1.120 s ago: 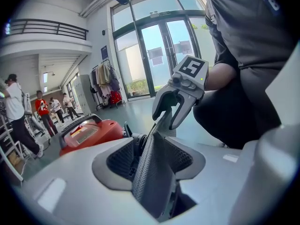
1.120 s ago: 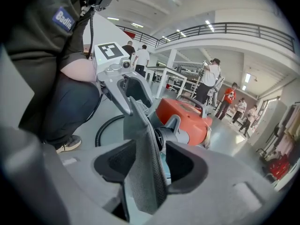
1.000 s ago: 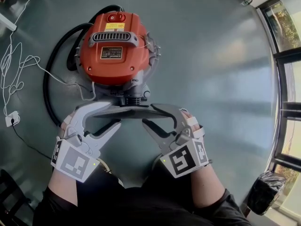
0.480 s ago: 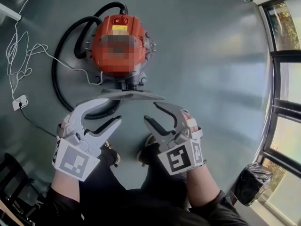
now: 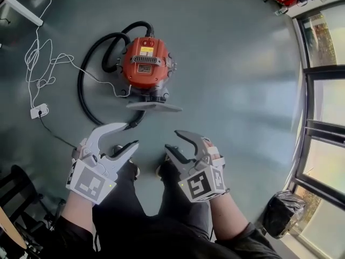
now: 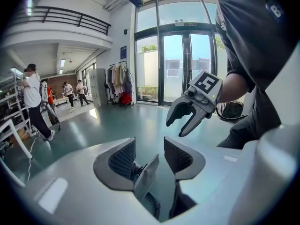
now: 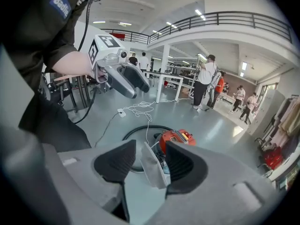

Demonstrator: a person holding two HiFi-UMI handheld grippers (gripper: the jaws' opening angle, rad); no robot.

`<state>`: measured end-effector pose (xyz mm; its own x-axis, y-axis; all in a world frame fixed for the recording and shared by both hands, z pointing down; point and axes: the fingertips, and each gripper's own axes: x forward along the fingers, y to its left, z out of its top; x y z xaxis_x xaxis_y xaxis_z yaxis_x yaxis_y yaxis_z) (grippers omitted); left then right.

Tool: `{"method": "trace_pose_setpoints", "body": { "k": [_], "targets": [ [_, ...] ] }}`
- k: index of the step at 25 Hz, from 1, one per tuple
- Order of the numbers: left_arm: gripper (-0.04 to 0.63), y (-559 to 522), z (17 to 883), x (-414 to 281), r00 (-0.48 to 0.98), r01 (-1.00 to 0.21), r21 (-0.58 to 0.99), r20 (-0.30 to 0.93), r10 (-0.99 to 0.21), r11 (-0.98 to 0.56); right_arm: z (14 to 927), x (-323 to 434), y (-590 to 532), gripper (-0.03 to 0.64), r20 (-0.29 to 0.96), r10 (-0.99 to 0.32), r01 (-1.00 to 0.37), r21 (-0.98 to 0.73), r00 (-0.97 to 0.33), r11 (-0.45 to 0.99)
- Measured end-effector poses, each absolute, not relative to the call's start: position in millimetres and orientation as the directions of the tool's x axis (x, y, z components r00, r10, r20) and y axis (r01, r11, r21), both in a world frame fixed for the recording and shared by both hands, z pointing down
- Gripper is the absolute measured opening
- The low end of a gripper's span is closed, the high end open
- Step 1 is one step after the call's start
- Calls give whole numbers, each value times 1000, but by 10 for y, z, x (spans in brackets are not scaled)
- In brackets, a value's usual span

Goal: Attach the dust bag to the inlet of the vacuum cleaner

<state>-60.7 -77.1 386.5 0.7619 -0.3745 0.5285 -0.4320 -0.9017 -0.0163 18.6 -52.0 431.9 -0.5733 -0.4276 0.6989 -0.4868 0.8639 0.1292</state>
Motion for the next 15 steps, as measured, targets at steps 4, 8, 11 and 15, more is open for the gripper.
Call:
{"method": "trace_pose_setpoints", "body": {
  "k": [4, 8, 11, 15],
  "targets": [
    [209, -562, 3435, -638, 757, -439, -3, 538, -371, -898, 3836, 213, -374, 183, 696, -427, -488, 125, -577, 864],
    [209, -451, 3017, -616, 750, -446, -8, 542, -379, -895, 3445, 296, -278, 183, 690, -435, -482, 140, -579, 865],
    [208, -371, 2671, -561, 749, -449, -16, 539, -386, -893, 3161, 316, -183, 183, 681, -433, -471, 144, -591, 870],
    [202, -290, 2231, -507, 739, -458, -46, 535, -409, -888, 2790, 319, -54, 183, 670, -422, -440, 156, -610, 884]
  ]
}}
